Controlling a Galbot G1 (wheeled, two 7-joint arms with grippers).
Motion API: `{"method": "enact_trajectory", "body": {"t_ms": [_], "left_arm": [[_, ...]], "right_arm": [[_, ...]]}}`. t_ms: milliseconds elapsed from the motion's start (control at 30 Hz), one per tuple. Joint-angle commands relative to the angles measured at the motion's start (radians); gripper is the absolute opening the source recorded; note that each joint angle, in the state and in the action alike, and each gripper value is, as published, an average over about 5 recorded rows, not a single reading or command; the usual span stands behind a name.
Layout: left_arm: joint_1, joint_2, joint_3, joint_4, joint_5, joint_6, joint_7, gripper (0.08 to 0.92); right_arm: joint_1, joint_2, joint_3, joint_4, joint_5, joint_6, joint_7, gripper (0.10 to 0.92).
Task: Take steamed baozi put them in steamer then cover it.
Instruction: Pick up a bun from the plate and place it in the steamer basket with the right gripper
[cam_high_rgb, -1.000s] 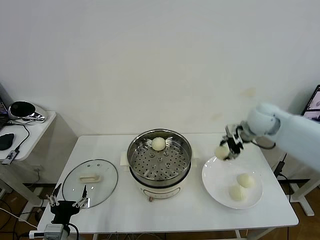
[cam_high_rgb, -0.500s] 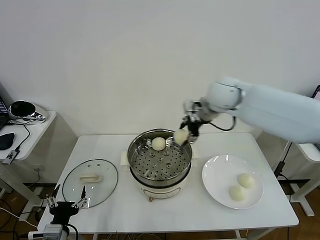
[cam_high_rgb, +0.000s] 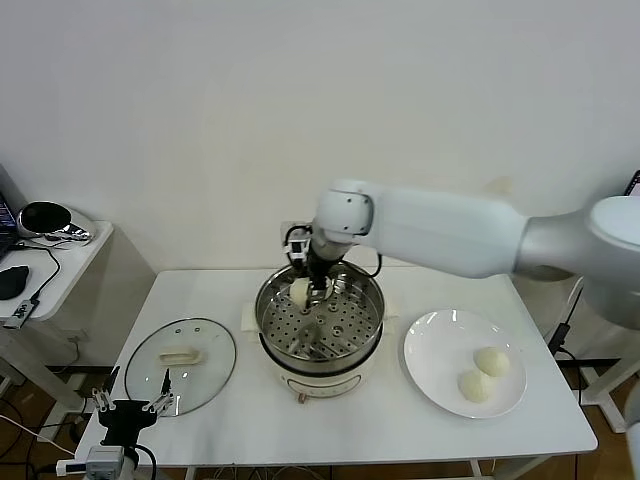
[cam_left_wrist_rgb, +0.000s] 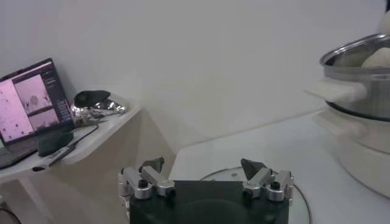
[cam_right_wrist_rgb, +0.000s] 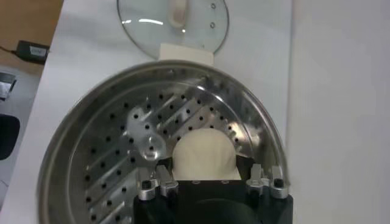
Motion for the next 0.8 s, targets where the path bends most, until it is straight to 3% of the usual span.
{"method": "enact_trajectory", "body": {"t_ms": [33,500,800], "left_arm": [[-0.001,0.001,-0.003,0.001,-0.002,-0.001,0.001,0.823],[0.000,0.000,-0.009,0.005,-0.011,-0.005,0.001,0.823],[-0.001,0.002,-0.011,0.007,-0.012,-0.004,0.001,0.823]], "right_arm": [[-0.067,0.159,-0.013,-0.144,0.027,-0.051,0.031,0.645],[-0.135,0.220,-0.005,-0.250,-0.030,-0.062,0.026,0.647],[-0.047,0.117,0.009,-0.154,-0.053,-0.059,-0.059,0.806]]}}
